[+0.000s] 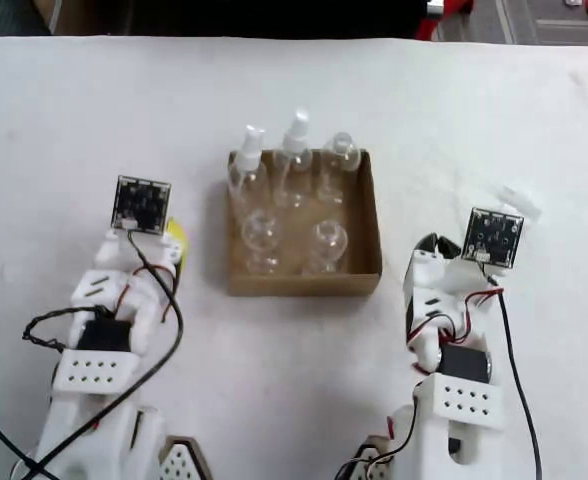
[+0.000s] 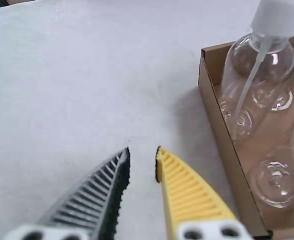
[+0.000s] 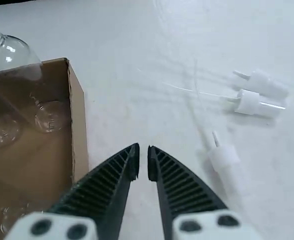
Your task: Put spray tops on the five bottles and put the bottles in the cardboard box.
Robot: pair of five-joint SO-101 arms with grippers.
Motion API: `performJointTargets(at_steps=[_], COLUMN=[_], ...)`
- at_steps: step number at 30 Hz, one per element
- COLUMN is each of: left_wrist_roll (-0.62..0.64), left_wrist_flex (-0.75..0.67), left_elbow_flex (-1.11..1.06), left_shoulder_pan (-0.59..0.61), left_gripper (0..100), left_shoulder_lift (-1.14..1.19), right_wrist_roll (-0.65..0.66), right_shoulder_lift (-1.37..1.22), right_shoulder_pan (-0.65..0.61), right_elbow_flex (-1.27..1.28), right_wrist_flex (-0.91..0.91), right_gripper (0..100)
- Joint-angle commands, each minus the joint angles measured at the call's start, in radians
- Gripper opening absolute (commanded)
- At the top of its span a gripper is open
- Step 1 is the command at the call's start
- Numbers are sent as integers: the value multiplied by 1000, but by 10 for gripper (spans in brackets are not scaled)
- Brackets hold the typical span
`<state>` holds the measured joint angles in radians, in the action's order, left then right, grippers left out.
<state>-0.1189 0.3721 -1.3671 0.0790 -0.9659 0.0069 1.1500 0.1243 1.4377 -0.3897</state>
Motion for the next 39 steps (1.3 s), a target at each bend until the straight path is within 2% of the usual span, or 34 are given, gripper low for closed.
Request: performJointTargets(at_steps=[1,6,9,20,26,39], left_wrist_roll=[-12,-12,-12,-12,-12,-12], left_wrist_flex=[-35,-35,-35,-35,-35,-35], left_elbow_flex=[9,9,9,6,6,8], left_shoulder_pan=[-5,-4,-4,-4,-4,-5], left_gripper=[90,90,90,90,90,90], left_shoulder_lift=[1,1,5,7,7,1], right_wrist_roll=[9,12,12,12,5,14], right_shoulder_lift=[12,12,12,12,12,10], right_shoulder_pan=[-21,-165,-206,-194,-142,-101], right_elbow_flex=[-11,-14,-14,-15,-9,69], right_wrist_flex=[1,1,1,8,131,139], right_gripper=[18,18,18,18,18,16])
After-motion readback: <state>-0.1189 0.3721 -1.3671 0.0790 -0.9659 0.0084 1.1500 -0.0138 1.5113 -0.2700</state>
